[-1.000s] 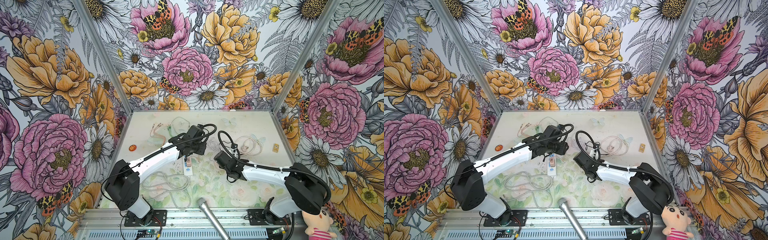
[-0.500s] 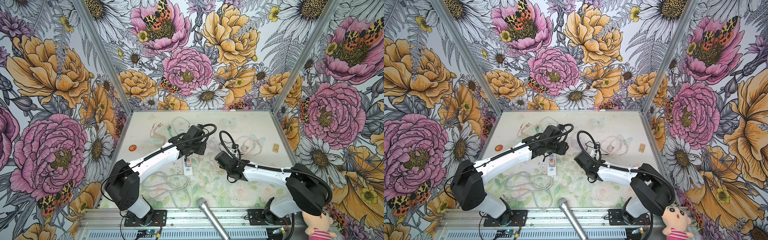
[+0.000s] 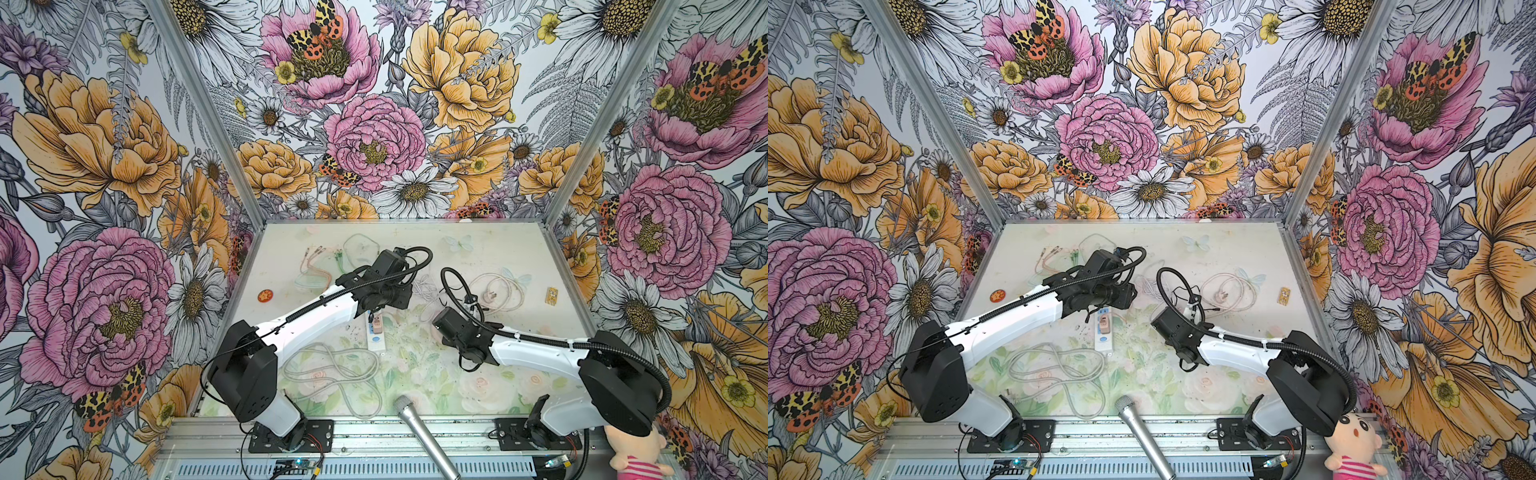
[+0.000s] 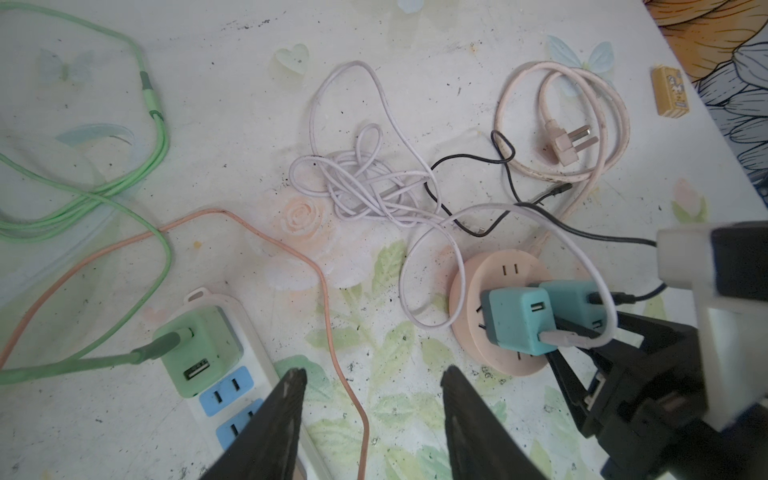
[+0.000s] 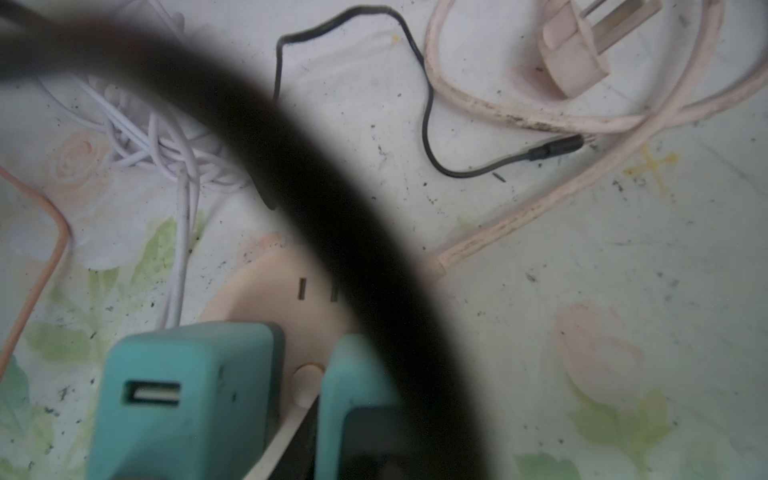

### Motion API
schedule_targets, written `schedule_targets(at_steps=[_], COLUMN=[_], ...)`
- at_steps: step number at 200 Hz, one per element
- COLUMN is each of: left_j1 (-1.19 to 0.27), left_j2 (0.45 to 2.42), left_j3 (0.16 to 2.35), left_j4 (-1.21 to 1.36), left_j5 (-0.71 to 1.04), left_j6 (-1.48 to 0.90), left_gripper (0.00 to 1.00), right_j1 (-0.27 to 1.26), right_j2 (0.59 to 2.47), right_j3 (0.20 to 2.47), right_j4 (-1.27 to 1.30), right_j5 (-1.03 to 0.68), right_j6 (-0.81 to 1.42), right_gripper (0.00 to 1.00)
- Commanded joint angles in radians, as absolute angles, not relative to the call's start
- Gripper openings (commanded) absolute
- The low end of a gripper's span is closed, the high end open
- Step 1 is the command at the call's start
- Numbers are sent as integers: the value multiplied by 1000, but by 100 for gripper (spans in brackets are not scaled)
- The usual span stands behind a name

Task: Insert the plug
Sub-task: 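Press the teal charger down into the pink socket with the right gripper, then open the right gripper and lift it off the seated teal charger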

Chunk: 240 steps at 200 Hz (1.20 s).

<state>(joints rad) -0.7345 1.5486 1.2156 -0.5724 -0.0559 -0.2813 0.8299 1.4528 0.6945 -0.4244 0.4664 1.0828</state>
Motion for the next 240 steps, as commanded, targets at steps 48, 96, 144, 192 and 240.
schedule_targets(at_steps=[48, 96, 144, 192, 240], left_j1=[-724, -724, -727, -729, -732], left_j2=[1492, 1480, 1459, 1444, 1423], left_j3=[1200, 1200, 1197, 1204, 1207], left_j4=[-550, -551, -561, -577, -615], left_j5=[-58, -55, -55, -54, -62], left_j6=[-283, -284, -286, -281, -270], left_gripper=[56, 56, 56, 56, 57], right_j1=[838, 838, 848, 853, 850], right_j2=[1466, 1406, 1340, 1252, 1168], right_j3=[654, 669, 670, 698, 716], right_j4=[-703, -711, -713, -759, -814], right_j5=[308, 288, 261, 248, 218], right_j6=[1076, 1053, 1046, 1025, 981], right_gripper=[37, 42, 43, 45, 45])
